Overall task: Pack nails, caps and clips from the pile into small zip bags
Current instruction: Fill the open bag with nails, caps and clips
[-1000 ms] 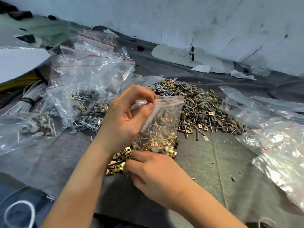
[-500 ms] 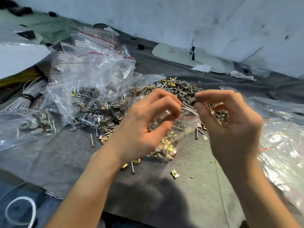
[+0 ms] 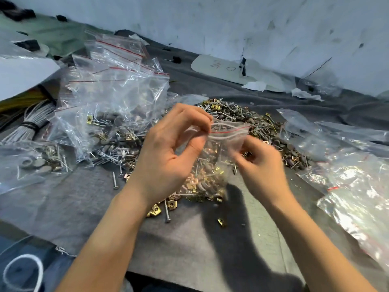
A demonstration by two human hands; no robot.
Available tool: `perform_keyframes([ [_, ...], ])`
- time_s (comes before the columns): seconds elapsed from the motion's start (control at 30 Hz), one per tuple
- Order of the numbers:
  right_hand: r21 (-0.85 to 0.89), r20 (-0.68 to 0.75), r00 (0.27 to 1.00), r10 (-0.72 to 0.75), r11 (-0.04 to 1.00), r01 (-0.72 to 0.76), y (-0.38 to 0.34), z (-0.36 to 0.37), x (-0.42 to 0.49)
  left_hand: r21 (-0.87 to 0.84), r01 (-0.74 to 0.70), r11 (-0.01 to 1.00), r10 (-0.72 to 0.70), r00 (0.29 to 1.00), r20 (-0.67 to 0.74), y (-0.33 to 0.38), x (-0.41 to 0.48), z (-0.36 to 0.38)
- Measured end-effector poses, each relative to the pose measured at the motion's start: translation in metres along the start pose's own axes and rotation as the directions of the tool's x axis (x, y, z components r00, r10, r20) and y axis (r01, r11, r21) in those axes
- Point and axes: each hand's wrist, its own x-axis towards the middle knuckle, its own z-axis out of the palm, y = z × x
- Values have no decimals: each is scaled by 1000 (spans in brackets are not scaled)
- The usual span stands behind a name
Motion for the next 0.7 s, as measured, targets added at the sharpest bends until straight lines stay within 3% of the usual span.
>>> perform_keyframes([
  [0.17, -179, 264, 964, -13, 982, 62, 14, 32, -6, 46, 11, 999, -8, 999, -47, -5, -1, -3],
  [0.33, -253, 241, 967, -78, 957, 140, 17, 34, -6, 81, 26, 996, -22, 999, -45, -8, 0, -5],
  [0.5, -206, 238, 966, -100, 967, 151, 16, 34, -8, 95, 20, 995, -16, 999, -43, -8, 0, -3],
  [0.6, -141, 131, 986, -104, 982, 122, 12, 29, -3, 87, 27, 996, -24, 999, -35, -5, -1, -3],
  [0.7, 8, -110, 994, -22, 1000, 23, 3, 8, 9, 75, 28, 997, -27, 999, -22, -4, -1, -3],
])
